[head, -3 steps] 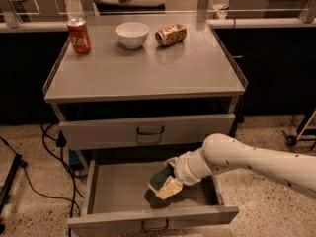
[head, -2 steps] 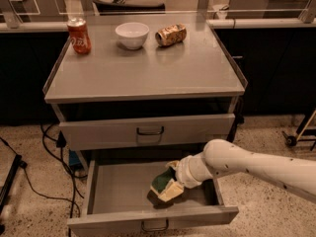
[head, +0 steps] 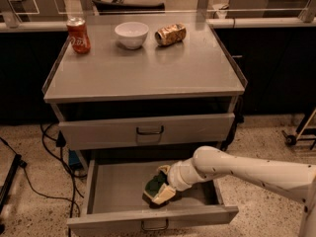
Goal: Place sponge into middle drawer
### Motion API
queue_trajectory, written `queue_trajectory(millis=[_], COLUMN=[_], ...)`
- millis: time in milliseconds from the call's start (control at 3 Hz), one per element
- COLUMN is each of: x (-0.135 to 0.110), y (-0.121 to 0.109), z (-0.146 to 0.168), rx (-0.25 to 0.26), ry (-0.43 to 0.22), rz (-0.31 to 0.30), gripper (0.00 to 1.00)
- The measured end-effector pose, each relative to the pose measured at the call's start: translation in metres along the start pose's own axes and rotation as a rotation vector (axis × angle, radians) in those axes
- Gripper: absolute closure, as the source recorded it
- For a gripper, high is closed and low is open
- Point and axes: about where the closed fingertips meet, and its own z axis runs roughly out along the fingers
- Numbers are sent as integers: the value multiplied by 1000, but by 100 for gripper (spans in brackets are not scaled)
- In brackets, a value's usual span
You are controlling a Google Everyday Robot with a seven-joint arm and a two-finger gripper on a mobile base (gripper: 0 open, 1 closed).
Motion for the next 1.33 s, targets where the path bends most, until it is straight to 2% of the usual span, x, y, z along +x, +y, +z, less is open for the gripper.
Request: queue_trajectory(millis=[333,667,1333], x=[1,4,16], y=[-3,-5,-5], z=[35,66,99], rx=[-32,-49,-59], ry=[-29,-24,47], rz=[-55,-113,-163], gripper=[100,100,100])
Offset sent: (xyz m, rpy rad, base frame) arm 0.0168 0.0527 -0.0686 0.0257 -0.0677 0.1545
